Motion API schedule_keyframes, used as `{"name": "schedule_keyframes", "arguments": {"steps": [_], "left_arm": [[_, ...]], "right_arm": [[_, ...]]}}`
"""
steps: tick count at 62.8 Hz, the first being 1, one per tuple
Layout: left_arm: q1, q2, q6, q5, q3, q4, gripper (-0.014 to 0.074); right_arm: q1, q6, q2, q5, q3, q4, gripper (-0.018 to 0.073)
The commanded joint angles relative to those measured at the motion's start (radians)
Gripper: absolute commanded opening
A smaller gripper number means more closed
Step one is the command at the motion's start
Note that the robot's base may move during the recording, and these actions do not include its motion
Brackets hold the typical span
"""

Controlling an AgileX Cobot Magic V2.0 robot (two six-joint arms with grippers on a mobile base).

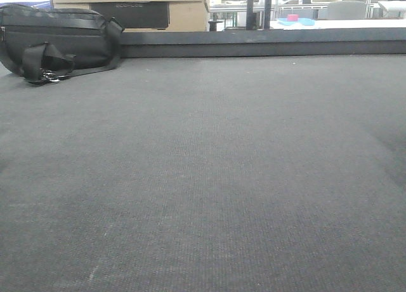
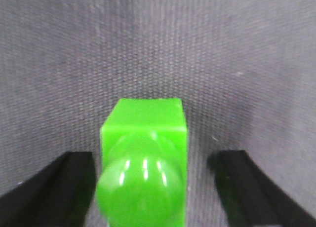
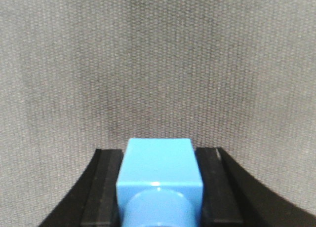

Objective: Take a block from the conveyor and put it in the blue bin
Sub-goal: 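Lift both held blocks up off the conveyor belt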

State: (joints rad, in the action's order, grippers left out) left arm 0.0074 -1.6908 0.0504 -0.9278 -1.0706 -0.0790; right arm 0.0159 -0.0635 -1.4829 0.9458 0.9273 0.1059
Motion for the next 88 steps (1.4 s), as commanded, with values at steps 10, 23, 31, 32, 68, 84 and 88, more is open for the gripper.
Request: {"name": "schedule_keyframes", "arguments": {"steps": [10,23,31,32,68,84,88], "left_arm": [[0.0,0.003,0.036,0.003,-0.012,-0.002,0.0039],[0.0,0.085,0.036,0.01,-0.025,0.022,-0.0111],[-0.003,0.172,0.032,0.012,-0.047,0.024,-0.0111],[-0.003,0.184,0.024,0.015,-0.047,0.024,-0.0111],[-0.003,0.67,-0.264,0.555,0.174,0.367,-0.0111],[-0.003,0.982,-0.264,0.793,0.443,0.384,-0.0111],[-0.003,1.079,-0.264,0.809,0.487,0.384,-0.0111]], "right_arm": [[-0.003,0.0,0.011,-0.007,0.001,-0.003,-0.0162],[-0.003,0.0,0.026,-0.005,0.001,0.005,-0.0162],[-0.003,0.0,0.079,-0.01,0.001,0.007,-0.0162],[-0.003,0.0,0.088,-0.012,0.001,0.01,-0.0162],[0.008,-0.145,0.551,-0.461,-0.078,0.115,-0.0162],[0.008,-0.145,0.765,-0.599,-0.23,0.131,-0.0162],[0.008,-0.145,0.81,-0.586,-0.246,0.131,-0.0162]]}}
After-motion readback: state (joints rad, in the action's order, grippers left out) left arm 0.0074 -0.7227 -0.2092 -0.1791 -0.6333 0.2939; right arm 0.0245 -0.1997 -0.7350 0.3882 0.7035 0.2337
